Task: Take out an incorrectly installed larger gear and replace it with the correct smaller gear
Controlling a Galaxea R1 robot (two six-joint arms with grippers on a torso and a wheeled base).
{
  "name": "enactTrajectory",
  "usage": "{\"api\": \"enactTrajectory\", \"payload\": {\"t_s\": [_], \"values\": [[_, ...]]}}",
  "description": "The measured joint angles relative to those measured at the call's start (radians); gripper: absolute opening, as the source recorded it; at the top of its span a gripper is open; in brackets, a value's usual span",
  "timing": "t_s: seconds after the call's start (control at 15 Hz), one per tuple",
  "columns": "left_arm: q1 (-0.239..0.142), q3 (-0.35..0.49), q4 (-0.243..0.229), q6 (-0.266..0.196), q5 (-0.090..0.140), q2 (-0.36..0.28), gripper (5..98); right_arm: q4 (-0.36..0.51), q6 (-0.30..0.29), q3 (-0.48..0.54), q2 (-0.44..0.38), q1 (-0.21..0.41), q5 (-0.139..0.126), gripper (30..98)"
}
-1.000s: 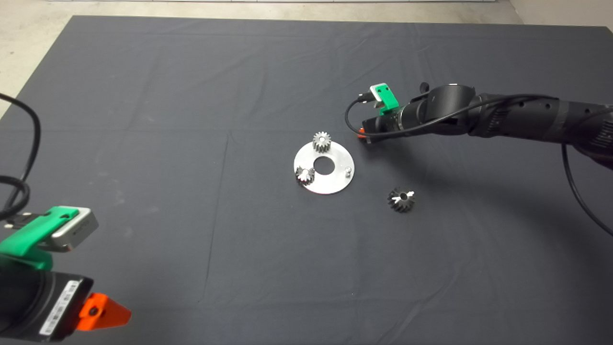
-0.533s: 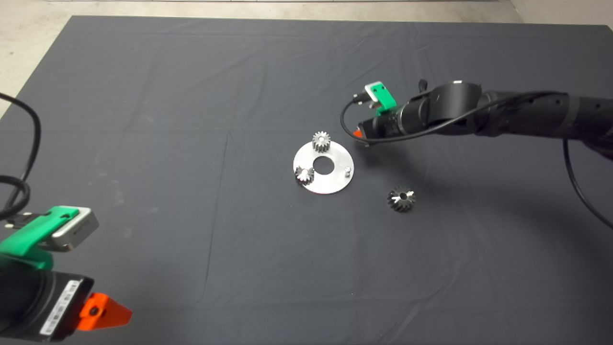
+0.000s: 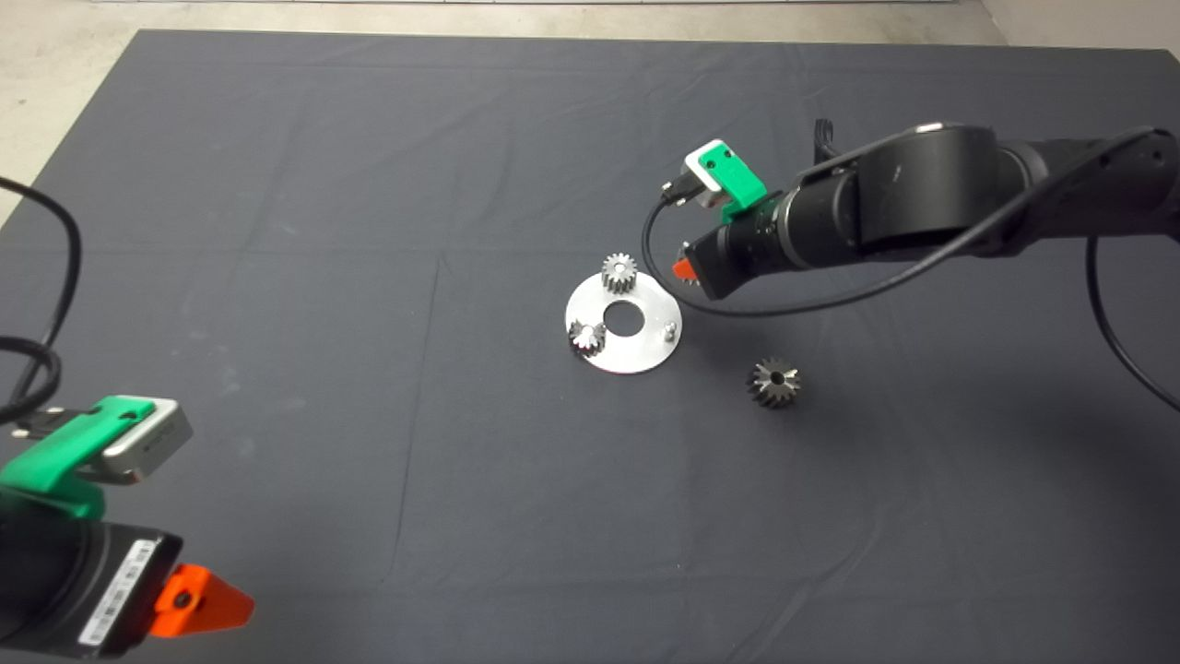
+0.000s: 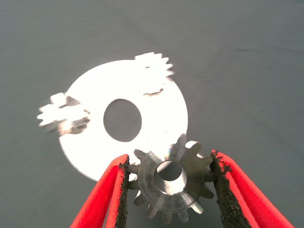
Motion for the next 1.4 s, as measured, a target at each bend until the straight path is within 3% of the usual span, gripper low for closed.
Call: {"api": "enactTrajectory", "payload": {"t_s": [0.27,0.87,1.4], "values": [[0.000,0.000,0.000,0.000,-0.005,0.070,98.3,0.011,0.000,0.014,-0.004,-0.004,-0.017,40.5],[0.000,0.000,-0.001,0.000,0.001,0.057,98.3,0.011,-0.003,0.024,0.002,-0.121,-0.018,40.4],[0.000,0.000,-0.001,0.000,0.001,0.056,98.3,-0.032,-0.002,0.024,0.002,-0.127,-0.014,40.4]]}}
